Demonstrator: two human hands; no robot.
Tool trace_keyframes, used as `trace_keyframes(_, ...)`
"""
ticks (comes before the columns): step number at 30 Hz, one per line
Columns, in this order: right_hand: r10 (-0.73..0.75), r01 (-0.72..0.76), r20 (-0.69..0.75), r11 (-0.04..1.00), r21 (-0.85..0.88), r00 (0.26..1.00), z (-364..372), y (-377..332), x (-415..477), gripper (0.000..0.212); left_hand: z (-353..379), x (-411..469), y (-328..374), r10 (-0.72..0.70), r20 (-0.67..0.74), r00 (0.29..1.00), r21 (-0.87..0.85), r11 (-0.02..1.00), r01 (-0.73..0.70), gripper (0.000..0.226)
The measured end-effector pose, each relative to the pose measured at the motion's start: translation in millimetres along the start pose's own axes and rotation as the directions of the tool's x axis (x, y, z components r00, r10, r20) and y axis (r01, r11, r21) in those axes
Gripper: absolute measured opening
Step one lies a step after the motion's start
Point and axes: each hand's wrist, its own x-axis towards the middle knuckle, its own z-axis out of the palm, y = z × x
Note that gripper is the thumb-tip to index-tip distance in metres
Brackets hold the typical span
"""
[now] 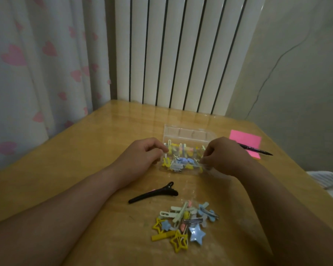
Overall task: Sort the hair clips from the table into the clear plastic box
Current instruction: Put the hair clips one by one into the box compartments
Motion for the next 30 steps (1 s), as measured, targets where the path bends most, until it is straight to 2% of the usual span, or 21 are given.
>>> trace_keyframes(8,-0.007,0.008,-0.036,1.000,0.010,0.999,0,1,-1,0.012,0,0,-2,-0.003,-0.006,1.000,-0.001,1.000,0.003,0.022)
trace_keyframes(13,-0.158,0.160,-0.025,0.982,0.100,0.987,-22,-13,-11,0.011,0,0,0,0.002,-0.011,1.000,0.006,1.000,-0.002,0.021)
trace_keyframes(16,-0.315,0.297,0.140,0.945,0.136,0.939,-34,-29,-23,0.007,0,-1,1,0.005,-0.002,1.000,0.018,1.000,-0.005,0.021)
trace_keyframes(19,-0.403,0.388,0.380,0.914,0.120,0.832,-40,-48,-37,0.003,0,-1,1,0.005,-0.003,1.000,0.020,1.000,-0.005,0.021)
trace_keyframes(22,-0.425,0.452,0.557,0.887,0.098,0.714,-38,-64,-48,0.008,0,0,0,0.011,-0.011,1.000,0.020,1.000,-0.011,0.020)
trace_keyframes(25,-0.419,0.497,0.654,0.865,0.076,0.630,-32,-75,-56,0.016,1,1,-1,0.007,-0.016,1.000,0.001,1.000,-0.007,0.020)
trace_keyframes(30,-0.405,0.540,0.680,0.842,0.016,0.612,-20,-78,-56,0.021,0,1,-3,0.000,-0.008,1.000,-0.012,1.000,0.000,0.021)
